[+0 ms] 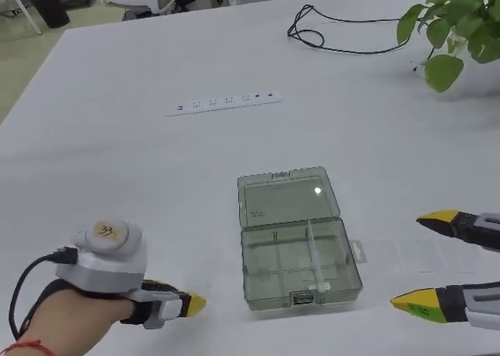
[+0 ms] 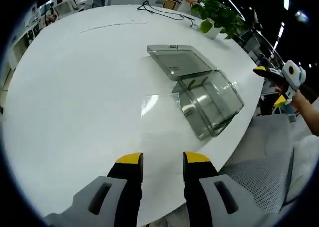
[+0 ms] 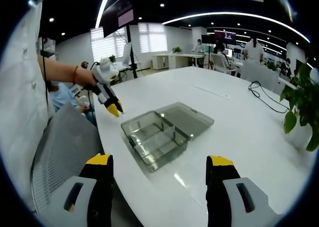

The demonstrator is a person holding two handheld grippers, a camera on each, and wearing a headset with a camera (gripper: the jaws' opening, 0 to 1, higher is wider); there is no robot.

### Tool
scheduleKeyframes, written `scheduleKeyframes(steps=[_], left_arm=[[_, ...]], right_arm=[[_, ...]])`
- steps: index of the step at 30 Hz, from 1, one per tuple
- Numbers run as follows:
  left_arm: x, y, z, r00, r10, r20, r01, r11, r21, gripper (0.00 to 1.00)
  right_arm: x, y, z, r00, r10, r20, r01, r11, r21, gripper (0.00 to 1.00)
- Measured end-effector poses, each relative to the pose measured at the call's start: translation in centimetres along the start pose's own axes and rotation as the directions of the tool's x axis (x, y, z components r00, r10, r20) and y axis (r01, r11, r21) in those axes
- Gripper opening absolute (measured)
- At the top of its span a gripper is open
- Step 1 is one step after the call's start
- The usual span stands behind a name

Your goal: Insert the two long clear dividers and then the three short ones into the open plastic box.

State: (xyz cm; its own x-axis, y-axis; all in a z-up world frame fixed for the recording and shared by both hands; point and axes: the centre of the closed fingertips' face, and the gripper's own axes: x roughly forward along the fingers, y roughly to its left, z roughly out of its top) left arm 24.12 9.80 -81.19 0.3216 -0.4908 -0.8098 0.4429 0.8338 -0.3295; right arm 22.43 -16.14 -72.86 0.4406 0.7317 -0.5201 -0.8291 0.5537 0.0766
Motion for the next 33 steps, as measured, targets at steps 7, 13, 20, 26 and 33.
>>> scheduleKeyframes(steps=[7, 13, 20, 26, 33], left_arm=[[-1.5, -2.3, 2.3, 0.9899, -0.066, 0.125, 0.071, 0.997, -0.036, 0.30], [-2.3, -4.5, 4.6, 0.9668, -0.125, 0.223, 0.140, 0.989, -0.051, 0.30], [-3.4, -7.9, 6.8, 0.9235, -0.206, 0.323, 0.229, 0.973, -0.034, 0.30], [-3.9, -10.8, 8.5, 0.8874, -0.266, 0.376, 0.284, 0.959, 0.008, 0.30], [-4.6, -12.7, 9.8, 0.8603, -0.306, 0.407, 0.299, 0.951, 0.084, 0.30]], right_arm=[[0.7, 0.6, 1.8, 0.9999, 0.011, 0.002, -0.011, 1.000, 0.017, 0.75], [1.2, 1.0, 3.8, 1.0000, 0.003, 0.006, -0.004, 0.997, 0.080, 0.68], [2.2, 2.1, 7.9, 0.9955, -0.030, 0.090, 0.013, 0.984, 0.176, 0.54], [3.3, 3.2, 10.7, 0.9877, -0.043, 0.151, 0.007, 0.973, 0.230, 0.41], [5.3, 4.2, 12.2, 0.9830, -0.051, 0.176, -0.002, 0.957, 0.291, 0.28]])
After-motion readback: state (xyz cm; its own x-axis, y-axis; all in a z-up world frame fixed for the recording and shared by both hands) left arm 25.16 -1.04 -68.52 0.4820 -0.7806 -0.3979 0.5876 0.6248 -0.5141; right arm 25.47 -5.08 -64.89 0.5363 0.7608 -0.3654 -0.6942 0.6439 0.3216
